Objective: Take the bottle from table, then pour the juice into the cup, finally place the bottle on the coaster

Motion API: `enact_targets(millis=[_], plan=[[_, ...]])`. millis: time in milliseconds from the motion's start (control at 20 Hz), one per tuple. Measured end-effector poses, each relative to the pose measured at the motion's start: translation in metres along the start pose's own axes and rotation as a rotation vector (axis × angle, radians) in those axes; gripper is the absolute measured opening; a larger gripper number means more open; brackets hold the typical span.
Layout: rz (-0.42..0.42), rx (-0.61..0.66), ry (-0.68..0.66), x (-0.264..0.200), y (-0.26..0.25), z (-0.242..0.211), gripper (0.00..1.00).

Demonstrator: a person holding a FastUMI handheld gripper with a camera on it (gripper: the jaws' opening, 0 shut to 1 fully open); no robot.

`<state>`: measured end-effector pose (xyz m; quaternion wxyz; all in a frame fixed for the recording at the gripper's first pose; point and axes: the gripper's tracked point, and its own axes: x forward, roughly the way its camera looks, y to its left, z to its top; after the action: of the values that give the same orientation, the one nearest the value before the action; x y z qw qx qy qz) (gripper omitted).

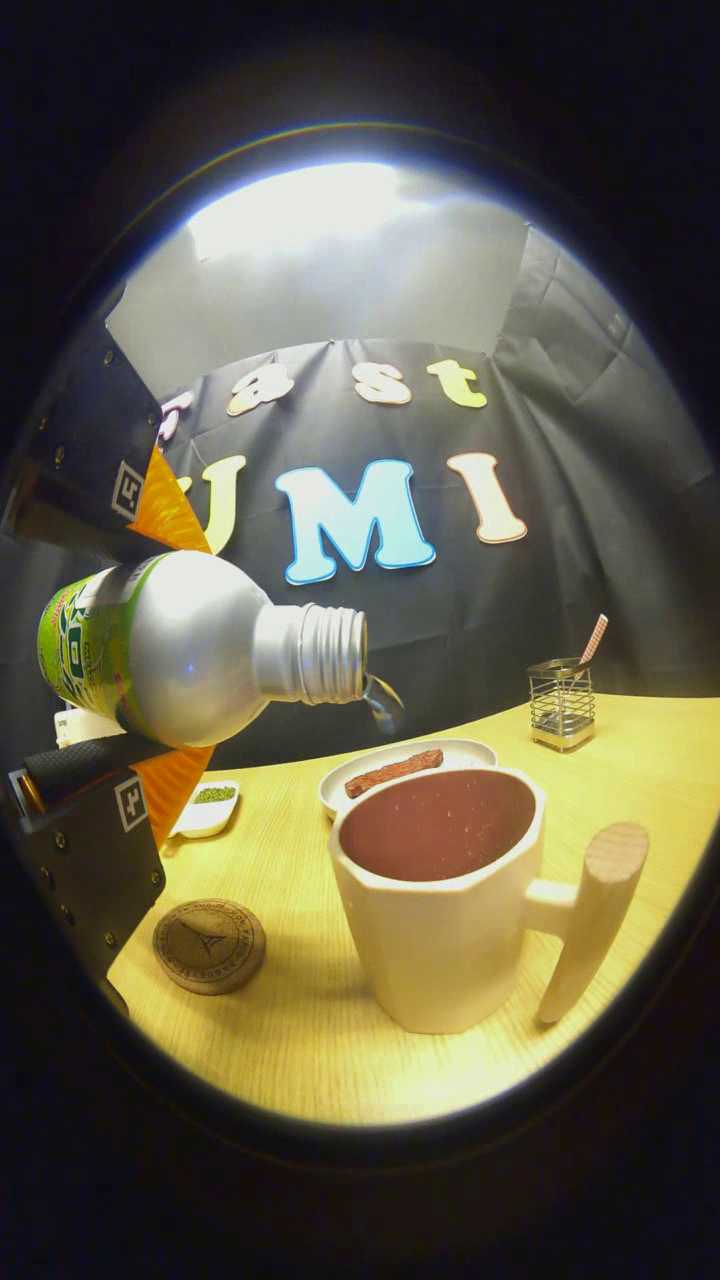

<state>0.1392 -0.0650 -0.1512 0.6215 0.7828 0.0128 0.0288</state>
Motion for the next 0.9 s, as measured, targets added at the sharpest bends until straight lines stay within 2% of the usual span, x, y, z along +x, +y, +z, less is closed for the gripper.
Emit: enact_targets(millis=[900], plan=[[0.024,0.072,-0.002,0.000,0.008,-0.003,0.77]])
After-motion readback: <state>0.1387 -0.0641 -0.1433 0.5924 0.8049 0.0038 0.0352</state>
